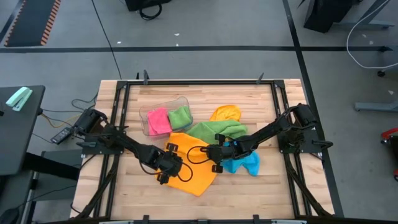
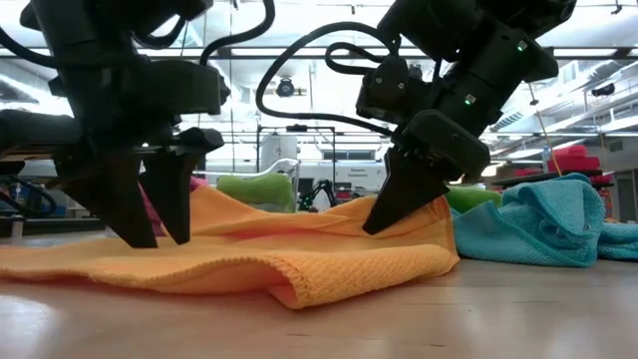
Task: Fold microfiber towels
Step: Fold the bottom yellow microfiber towel
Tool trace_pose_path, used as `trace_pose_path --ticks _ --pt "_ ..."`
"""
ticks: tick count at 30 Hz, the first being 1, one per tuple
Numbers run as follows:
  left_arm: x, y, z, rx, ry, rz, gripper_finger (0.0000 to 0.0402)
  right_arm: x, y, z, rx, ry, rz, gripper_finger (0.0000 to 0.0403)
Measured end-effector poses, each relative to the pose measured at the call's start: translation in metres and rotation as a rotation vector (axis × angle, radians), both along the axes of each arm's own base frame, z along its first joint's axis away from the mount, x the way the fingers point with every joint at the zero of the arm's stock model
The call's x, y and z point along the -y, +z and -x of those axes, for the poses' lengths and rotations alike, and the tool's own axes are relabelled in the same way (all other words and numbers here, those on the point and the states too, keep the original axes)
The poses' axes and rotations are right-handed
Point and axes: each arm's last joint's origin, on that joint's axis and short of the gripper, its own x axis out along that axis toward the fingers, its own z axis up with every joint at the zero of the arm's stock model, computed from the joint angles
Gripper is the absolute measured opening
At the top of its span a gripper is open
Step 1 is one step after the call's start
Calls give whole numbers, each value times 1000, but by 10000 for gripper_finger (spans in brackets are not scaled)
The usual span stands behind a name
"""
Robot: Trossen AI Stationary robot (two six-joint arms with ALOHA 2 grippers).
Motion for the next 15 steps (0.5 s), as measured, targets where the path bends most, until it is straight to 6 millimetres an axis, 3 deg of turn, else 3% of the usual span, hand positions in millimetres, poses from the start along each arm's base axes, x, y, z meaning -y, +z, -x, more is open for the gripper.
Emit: trace_pose_path --ticks 15 --pt "12 -2 5 -32 -60 64 172 0 1 0 -1 2 2 43"
